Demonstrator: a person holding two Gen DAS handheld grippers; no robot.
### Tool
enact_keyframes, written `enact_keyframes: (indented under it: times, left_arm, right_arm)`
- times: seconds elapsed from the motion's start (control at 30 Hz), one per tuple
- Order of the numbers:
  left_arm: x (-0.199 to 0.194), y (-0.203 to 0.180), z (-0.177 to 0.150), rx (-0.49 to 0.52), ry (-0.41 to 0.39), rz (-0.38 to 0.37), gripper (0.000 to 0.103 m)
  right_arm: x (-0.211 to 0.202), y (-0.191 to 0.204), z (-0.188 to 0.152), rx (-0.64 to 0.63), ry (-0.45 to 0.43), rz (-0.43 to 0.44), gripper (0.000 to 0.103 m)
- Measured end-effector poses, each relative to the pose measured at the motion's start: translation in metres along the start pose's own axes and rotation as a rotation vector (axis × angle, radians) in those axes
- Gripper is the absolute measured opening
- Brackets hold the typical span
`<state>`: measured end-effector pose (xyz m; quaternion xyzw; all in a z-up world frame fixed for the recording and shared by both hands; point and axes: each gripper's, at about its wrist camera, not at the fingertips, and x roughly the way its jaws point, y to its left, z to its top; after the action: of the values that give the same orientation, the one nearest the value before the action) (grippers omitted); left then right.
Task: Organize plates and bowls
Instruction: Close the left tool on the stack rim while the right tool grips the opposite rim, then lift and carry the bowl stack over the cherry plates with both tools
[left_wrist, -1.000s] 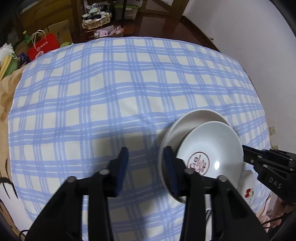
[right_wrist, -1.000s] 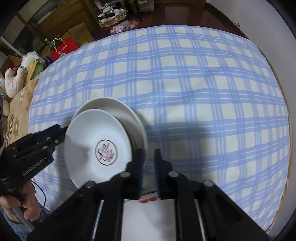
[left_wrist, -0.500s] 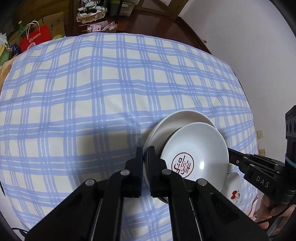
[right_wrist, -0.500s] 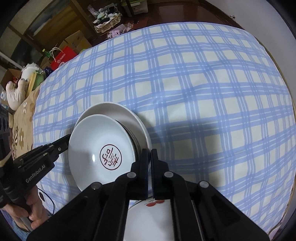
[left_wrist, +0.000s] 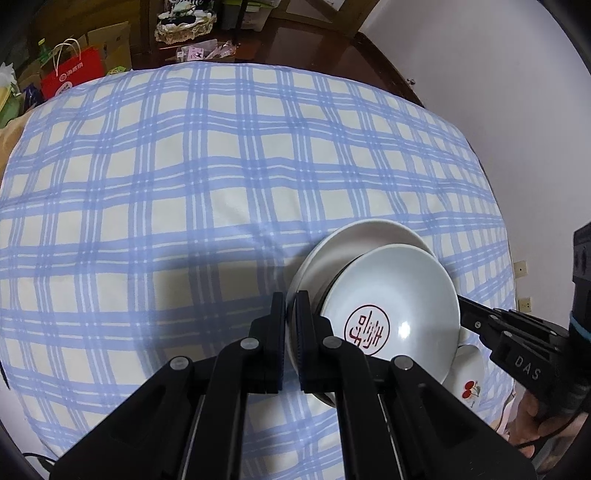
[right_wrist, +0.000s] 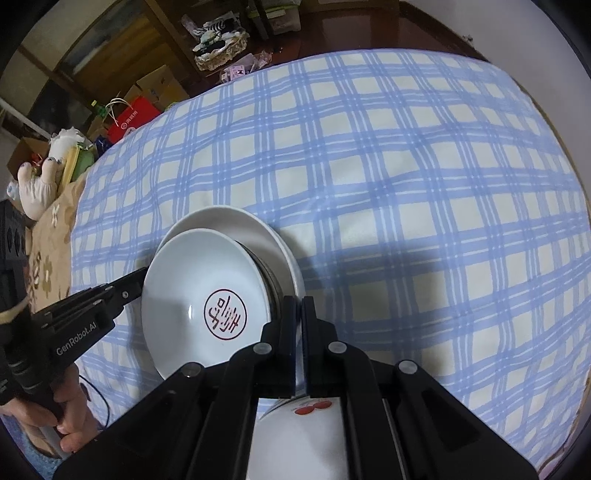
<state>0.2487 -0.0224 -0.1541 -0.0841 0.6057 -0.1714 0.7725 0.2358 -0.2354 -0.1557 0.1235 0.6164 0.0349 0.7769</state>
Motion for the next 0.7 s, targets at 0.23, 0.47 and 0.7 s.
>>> enact_keyframes:
  times: [0.23,0.47,0.7]
  left_arm:
    - [-0.006,0.009,0.002,0.008,0.048,0.031,0.019]
    - [-0.010,0.004,0.003,0.060,0.069,0.078,0.020]
    - [-0.008,-0.012,0.001,0.127,0.062,0.150,0.024]
  right_arm:
    - [-0.002,-0.002,-0.004,-0.023,0.035,0.045,0.007]
    - [-0.001,-0.001,-0.002,-0.050,0.081,0.057,0.008]
    - [-0.001,-0.012,-0.002,-0.025,0.091,0.072,0.019]
